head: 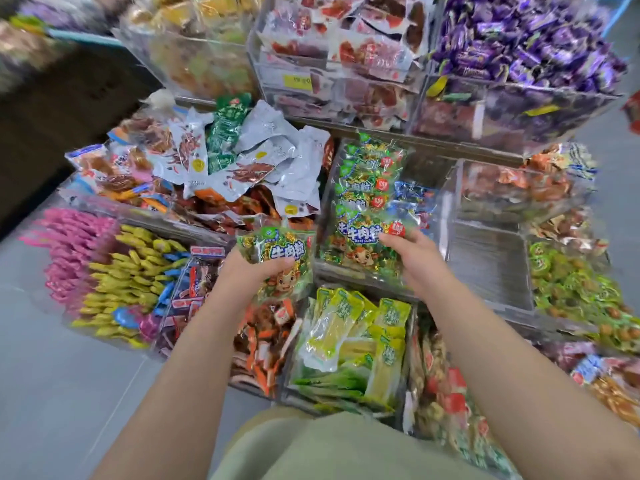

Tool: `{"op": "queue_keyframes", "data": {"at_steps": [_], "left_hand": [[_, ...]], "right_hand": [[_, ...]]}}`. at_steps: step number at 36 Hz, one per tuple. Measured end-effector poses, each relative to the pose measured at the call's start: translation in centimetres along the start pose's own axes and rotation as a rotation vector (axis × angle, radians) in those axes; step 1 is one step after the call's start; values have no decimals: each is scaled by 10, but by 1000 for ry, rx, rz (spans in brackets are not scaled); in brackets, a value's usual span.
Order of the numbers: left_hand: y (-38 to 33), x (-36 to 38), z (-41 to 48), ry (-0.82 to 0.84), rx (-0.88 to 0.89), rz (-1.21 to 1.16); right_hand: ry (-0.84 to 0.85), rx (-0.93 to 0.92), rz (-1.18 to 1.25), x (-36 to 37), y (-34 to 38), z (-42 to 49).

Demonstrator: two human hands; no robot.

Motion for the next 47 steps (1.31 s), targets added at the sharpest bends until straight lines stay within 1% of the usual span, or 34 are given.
{"op": "queue_keyframes", "data": {"at_steps": [4,6,10,13,16,19,22,25,27,28,29,30,31,33,34,37,39,41,43,45,47], "left_hand": [[-21,-22,24,90,19,134],[-35,-33,34,109,64,181],[-57,-49,55,125,133,172],[-68,-52,70,182,170,81],[-75,-51,75,229,206,85],[-73,-50,79,255,200,75],[-70,-49,76,281,150,48],[-67,-43,73,341,175,17],[-64,-38,74,367,179,18],[-64,-34,73,380,192,8],[-64,-31,72,395,206,-2],[-64,-27,71,406,215,-6],[-65,-23,69,416,219,-5],[-63,-15,68,436,223,6],[-63,-11,67,441,221,8],[-62,-4,65,454,222,49],[-60,0,64,478,223,94],[-57,4,63,474,221,141],[-56,4,62,443,233,170],[-58,1,58,402,232,153],[-54,-7,64,314,188,127]], "right_hand": [[-62,-86,-73,25,7,20],[-84,-94,-122,35,4,28],[-76,-83,-260,49,-10,35],[-95,-107,-322,51,-14,31],[-127,-112,-349,50,-15,32],[-210,-137,-349,44,-14,33],[-298,-162,-312,39,-10,23],[-362,-295,-305,40,4,-1],[-441,-440,-335,44,18,-27],[-449,-519,-312,49,25,-40],[-419,-572,-270,57,30,-52],[-350,-588,-225,69,32,-60],[-249,-566,-191,82,32,-65],[-60,-451,-132,107,23,-65],[-14,-387,-98,113,17,-62],[-52,-230,-24,111,4,-53],[-35,-157,56,105,0,-50],[29,-153,91,103,-1,-49],[58,-180,93,99,0,-48],[70,-214,141,90,2,-47],[43,-251,211,75,6,-44]]}}
Point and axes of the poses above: each hand's wrist, its own z-axis towards the middle knuckle, its own x-axis out of the palm, y = z × x, the point moved 6 cm from there along z, towards the middle knuckle, and after that the axes turned 9 degrees about z, right-handed, at the moved point
